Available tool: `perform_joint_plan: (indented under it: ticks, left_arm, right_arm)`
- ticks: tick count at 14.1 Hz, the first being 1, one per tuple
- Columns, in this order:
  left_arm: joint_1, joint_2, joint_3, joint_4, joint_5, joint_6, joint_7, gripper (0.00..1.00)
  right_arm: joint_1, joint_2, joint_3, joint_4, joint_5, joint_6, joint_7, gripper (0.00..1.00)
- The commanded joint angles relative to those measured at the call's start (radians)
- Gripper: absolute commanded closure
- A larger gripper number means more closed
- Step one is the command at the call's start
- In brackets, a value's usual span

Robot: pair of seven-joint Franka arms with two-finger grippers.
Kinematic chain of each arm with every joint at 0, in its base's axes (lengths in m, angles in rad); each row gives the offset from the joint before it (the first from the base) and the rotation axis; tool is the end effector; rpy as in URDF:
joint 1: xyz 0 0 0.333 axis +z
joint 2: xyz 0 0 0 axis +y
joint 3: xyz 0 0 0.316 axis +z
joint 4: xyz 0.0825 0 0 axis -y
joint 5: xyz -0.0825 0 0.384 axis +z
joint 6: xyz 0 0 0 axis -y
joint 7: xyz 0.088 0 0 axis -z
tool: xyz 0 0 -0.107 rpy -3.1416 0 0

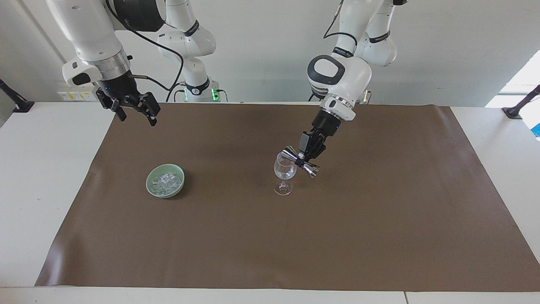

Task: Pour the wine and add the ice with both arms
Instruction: 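Carry the silver cup back away from the glass with the left gripper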

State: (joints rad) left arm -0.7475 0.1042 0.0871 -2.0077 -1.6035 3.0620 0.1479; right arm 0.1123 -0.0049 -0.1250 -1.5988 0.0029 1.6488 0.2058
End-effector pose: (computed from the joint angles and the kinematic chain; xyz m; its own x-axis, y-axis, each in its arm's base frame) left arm 0.5079 -0.2959 0.4518 0.7074 0.7036 0.0671 0.3207 -0.4042 0.8566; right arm 0.5605 -0.0070 0.6210 0.9747 -0.2170 0.0530 -0.2165 -0.9762 -0.0146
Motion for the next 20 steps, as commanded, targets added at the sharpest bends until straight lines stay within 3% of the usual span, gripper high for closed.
perform_joint_plan:
  ticks: [1, 12, 14, 16, 20]
  left_arm:
    - [0.043, -0.024, 0.008, -0.006, -0.006, -0.083, -0.111, 1.00]
    - [0.331, -0.024, 0.023, -0.025, 0.010, -0.527, -0.477, 1.00]
    - [0.422, -0.021, 0.023, -0.020, 0.072, -0.656, -0.558, 1.00]
    - [0.518, 0.000, 0.022, 0.018, 0.210, -0.815, -0.684, 1.00]
    - [0.658, 0.066, 0.020, 0.055, 0.226, -1.029, -0.763, 1.00]
  right_arm:
    - [-0.006, -0.021, 0.002, -0.023, 0.023, -0.004, -0.020, 0.00]
    - [-0.006, -0.021, 0.001, -0.023, 0.023, -0.004, -0.020, 0.00]
    - [-0.006, -0.021, 0.001, -0.023, 0.025, -0.004, -0.020, 0.00]
    - [-0.006, -0.021, 0.002, -0.023, 0.023, -0.004, -0.020, 0.00]
    - [-0.006, -0.021, 0.001, -0.023, 0.023, -0.004, -0.020, 0.00]
